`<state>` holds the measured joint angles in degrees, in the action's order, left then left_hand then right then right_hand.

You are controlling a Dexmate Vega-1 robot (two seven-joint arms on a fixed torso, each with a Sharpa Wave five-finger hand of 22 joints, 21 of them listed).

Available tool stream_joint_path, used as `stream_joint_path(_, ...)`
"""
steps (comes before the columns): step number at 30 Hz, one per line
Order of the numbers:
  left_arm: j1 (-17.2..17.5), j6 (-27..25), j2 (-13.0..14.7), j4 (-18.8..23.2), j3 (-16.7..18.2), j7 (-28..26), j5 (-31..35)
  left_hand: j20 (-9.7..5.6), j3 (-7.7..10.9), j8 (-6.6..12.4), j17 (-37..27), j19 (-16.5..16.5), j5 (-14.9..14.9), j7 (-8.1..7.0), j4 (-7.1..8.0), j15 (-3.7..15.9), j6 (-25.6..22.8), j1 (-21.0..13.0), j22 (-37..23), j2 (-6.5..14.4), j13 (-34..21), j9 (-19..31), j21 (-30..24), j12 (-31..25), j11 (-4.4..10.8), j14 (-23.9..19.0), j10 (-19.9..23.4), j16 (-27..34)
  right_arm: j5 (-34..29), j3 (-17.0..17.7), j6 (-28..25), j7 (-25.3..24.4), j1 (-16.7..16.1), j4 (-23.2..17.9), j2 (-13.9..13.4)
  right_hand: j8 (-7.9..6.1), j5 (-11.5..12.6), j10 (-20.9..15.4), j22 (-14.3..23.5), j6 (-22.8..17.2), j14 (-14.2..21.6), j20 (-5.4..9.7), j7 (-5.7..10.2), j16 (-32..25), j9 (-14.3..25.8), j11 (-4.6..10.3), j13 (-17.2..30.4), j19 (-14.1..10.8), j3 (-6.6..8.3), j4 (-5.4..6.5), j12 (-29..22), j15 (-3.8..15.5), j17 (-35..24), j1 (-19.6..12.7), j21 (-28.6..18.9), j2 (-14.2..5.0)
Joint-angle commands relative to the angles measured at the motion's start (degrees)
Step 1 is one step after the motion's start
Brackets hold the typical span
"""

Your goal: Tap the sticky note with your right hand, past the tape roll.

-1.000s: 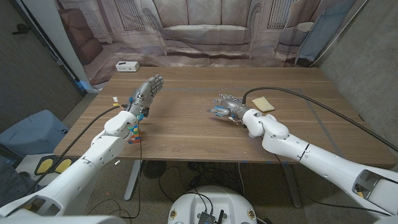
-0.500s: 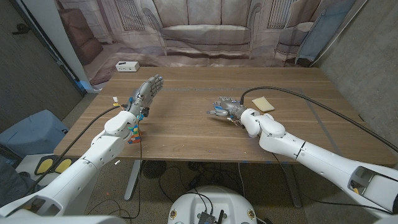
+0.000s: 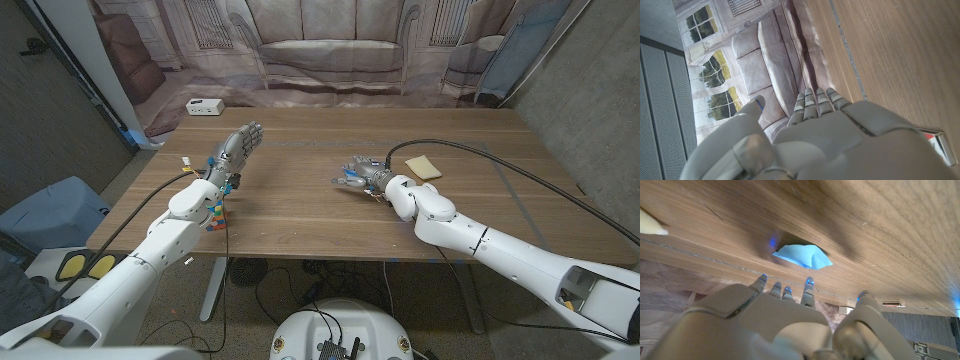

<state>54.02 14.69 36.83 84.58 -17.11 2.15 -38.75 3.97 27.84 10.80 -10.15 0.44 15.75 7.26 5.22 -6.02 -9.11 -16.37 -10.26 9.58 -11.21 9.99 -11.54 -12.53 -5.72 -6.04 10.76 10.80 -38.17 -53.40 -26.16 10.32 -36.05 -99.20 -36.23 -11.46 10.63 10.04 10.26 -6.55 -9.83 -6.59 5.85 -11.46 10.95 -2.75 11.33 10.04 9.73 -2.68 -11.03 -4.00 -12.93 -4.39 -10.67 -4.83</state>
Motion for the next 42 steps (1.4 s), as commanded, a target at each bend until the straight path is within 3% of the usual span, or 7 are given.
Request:
stream_joint_path(1,-0.1,-0.1,0.0,0.2,0.0,-0.3,0.1,0.13,0.52,-0.15,0.0,0.0,0.4,-0.21,-0.05,0.13,-0.4,0.4,-0.1,-0.4,-0.1,0.3,-0.1,0.1,0.04,-0.5,0.2,-0.1,-0.2,-1.0,-0.9,-0.1,0.6,1.0,0.6,-0.18,0.3,11.9,0.2,-0.5,-16.3,-0.29,-0.34,-0.2,0.0,0.24,0.2,12.2,0.09,0.27,-0.3,-0.14,-0.2,0.6,-0.5,0.2)
stream_joint_path(21,0.5,-0.5,0.2,0.9,0.4,-1.1,-0.1,-0.02,0.9,-0.16,0.0,0.3,0.3,-0.17,-0.37,0.05,-0.5,0.7,-0.1,-0.6,-0.1,0.3,-0.2,0.1,-0.13,-0.8,0.4,0.0,-0.2,-2.4,-1.3,0.7,1.8,3.1,1.2,-0.34,0.4,11.7,0.2,-1.3,-15.7,0.0,-0.82,-0.5,0.0,-0.03,0.2,11.7,0.2,0.16,-0.5,-0.39,-0.1,0.5,-0.9,0.25)
stream_joint_path(42,0.4,-1.5,0.3,1.3,-0.1,-1.5,0.3,0.28,1.25,-0.16,0.0,0.3,0.1,-0.31,-0.81,0.11,-0.5,0.8,-0.1,-0.9,-0.1,0.3,-0.1,0.1,0.03,-0.8,0.5,-0.1,0.4,-2.5,-2.6,0.9,1.5,2.4,0.5,-0.24,0.4,11.4,0.2,-1.5,-15.4,-0.03,-0.88,-0.7,0.0,-0.35,0.2,11.5,0.25,0.01,-0.7,-0.54,0.0,0.4,-0.9,0.41)
